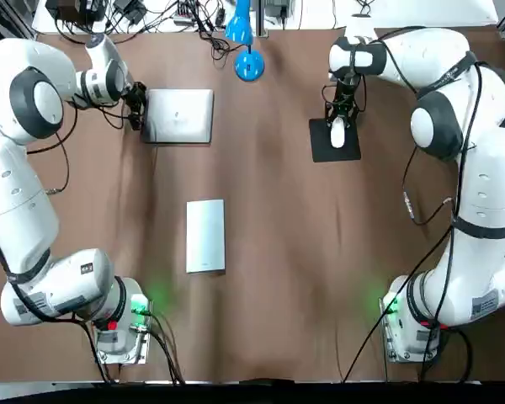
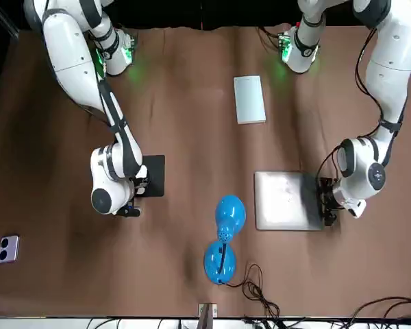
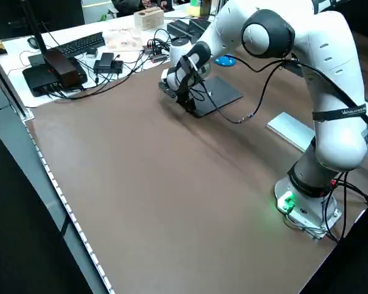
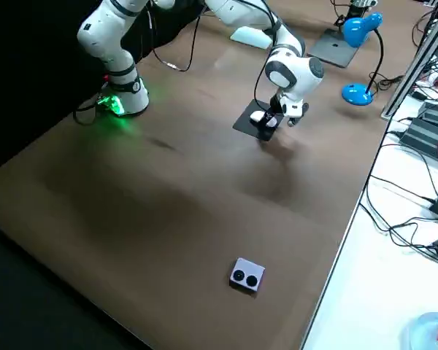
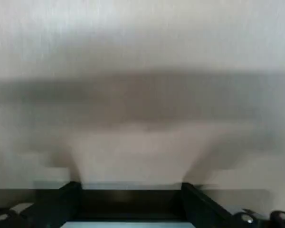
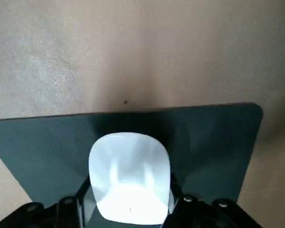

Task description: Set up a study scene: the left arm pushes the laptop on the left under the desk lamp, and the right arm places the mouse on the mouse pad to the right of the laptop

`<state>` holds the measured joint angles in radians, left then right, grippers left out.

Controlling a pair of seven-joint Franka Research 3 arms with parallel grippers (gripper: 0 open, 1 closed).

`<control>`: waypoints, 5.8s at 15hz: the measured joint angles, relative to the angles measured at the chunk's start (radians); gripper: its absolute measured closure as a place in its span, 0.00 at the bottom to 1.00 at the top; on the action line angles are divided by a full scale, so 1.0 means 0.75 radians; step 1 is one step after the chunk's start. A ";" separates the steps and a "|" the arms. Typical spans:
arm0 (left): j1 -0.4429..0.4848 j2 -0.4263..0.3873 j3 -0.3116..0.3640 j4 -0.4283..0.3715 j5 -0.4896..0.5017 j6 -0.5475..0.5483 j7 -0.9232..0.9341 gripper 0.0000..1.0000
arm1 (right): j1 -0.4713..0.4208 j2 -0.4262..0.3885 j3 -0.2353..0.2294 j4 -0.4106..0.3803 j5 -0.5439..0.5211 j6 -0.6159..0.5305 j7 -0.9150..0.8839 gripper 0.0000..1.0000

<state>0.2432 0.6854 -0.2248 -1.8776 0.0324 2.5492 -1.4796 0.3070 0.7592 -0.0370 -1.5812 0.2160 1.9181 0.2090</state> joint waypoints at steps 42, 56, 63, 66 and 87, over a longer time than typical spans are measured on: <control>-0.765 0.032 -0.010 -0.026 -0.154 0.195 -0.678 0.00 | -0.420 -0.532 -0.068 0.608 -0.153 -0.637 -0.240 0.00; -0.354 -0.149 -0.005 -0.062 -0.065 -0.047 -0.261 0.00 | -0.410 -0.888 -0.048 0.183 -0.240 -0.531 -0.254 0.00; -0.273 -0.439 -0.005 -0.091 -0.045 -0.295 0.139 0.00 | -0.393 -0.970 -0.047 0.053 -0.242 -0.498 -0.258 0.00; -0.224 -0.550 -0.005 -0.077 -0.044 -0.446 0.499 0.00 | -0.394 -0.986 -0.048 0.053 -0.243 -0.538 -0.258 0.00; 0.009 -0.729 -0.013 0.364 -0.042 -0.940 1.826 0.00 | -0.394 -0.994 -0.055 0.092 -0.246 -0.547 -0.260 0.00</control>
<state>0.2500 0.1388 -0.2345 -1.6044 0.0009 1.8439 -0.1103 0.0113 0.0137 -0.0785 -1.5123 0.0312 1.5075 0.0139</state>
